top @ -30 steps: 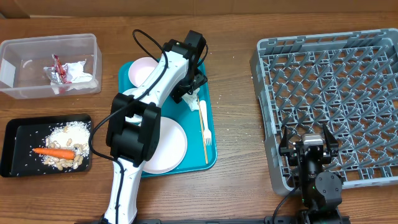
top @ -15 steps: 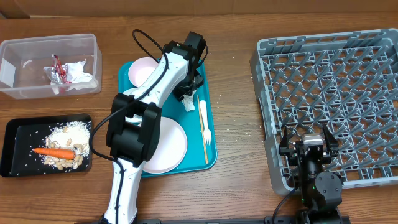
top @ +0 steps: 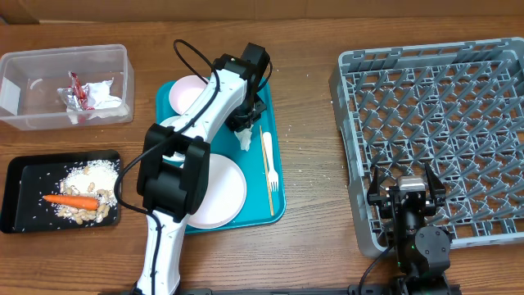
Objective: Sort waste into correct bins and load items into the dishwasher rack
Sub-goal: 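Carry the tissue with the left gripper and release into the clear bin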
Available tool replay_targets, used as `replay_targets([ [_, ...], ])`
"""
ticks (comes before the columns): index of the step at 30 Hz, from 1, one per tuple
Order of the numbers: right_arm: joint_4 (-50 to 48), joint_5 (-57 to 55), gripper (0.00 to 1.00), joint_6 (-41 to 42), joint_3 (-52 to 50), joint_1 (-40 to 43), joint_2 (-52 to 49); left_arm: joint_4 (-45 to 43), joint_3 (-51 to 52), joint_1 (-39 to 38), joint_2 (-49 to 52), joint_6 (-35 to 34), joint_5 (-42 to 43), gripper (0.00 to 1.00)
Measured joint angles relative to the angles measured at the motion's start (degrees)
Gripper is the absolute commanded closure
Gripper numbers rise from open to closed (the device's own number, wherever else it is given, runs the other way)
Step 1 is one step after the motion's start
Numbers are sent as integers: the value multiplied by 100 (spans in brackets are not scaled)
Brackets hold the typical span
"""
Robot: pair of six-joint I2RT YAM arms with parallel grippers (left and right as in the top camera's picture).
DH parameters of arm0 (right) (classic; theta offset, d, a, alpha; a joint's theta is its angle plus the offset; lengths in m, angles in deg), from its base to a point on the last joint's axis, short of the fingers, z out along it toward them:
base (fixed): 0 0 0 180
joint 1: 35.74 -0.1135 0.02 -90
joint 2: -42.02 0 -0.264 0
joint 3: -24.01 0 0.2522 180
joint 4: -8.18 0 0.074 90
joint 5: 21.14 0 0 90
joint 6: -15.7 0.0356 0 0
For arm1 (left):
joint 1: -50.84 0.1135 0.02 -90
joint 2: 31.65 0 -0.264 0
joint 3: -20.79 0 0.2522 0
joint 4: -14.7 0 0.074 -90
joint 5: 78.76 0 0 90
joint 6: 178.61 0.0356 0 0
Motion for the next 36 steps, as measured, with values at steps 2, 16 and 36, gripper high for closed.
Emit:
replay_targets([
  [2, 0, -2, 0, -2, 0, 0, 0, 37, 17, 0, -66, 13, 13, 96],
  [16, -4, -2, 0, 0, 0, -2, 0, 256, 26, 0, -614, 98, 15, 96],
  [36, 0, -2, 0, -2, 0, 0, 0, -595, 42, 2149, -2732, 116, -1093, 96],
])
